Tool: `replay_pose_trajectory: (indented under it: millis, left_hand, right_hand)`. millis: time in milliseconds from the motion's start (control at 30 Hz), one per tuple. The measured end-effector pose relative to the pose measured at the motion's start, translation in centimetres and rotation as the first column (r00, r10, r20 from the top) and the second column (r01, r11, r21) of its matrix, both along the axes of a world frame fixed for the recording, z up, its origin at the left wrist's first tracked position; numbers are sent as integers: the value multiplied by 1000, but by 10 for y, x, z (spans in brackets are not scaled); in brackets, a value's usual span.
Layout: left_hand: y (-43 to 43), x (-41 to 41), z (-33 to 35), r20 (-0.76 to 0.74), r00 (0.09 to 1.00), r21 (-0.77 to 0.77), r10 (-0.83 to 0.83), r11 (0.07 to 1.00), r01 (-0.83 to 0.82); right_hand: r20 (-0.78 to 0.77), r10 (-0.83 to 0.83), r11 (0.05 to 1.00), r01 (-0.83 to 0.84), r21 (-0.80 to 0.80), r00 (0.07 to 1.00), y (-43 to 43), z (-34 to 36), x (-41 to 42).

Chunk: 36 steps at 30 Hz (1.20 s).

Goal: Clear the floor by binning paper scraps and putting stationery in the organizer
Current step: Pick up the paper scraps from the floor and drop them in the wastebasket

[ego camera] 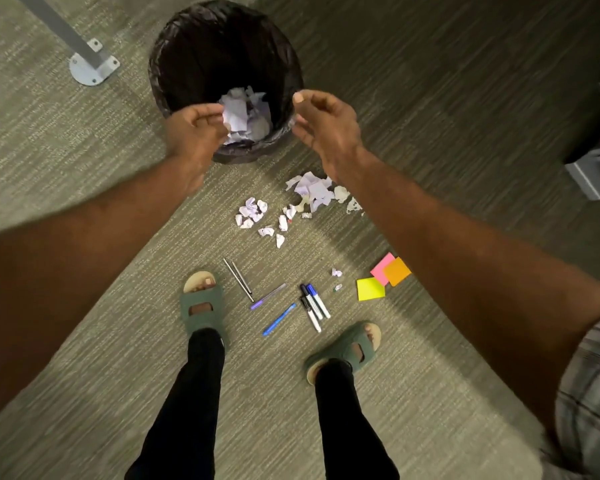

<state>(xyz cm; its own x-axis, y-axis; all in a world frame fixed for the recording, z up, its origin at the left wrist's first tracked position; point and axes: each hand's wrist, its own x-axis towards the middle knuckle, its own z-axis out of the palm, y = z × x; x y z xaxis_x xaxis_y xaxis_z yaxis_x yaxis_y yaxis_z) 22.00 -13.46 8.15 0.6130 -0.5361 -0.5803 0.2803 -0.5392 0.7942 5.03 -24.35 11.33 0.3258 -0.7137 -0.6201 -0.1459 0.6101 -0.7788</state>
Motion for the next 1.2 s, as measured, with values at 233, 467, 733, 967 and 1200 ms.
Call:
replay_pose_trajectory:
  millis: [233, 467, 733, 967, 1200]
  left_hand:
    - [74, -83, -70, -88, 971, 118, -223, 965, 233]
    - [120, -154, -170, -189, 945, 221, -268, 926, 307]
    - [129, -182, -300, -222, 900, 319, -375, 844, 431]
    - [124, -171, -364, -225, 898, 374, -378, 818, 438]
    - [124, -153, -363, 77, 942, 405, -325, 874, 269]
  right_hand:
    - [-225, 35, 998, -21, 67, 974, 67, -102, -151]
    - [-600, 213, 949, -18, 314, 771, 159, -237, -270]
    - [-687, 134, 919, 169, 356, 714, 222, -397, -308]
    - [-776, -153, 929, 357, 98, 611, 219, -424, -278]
    - [-732, -296, 952, 254, -172, 614, 203, -444, -264]
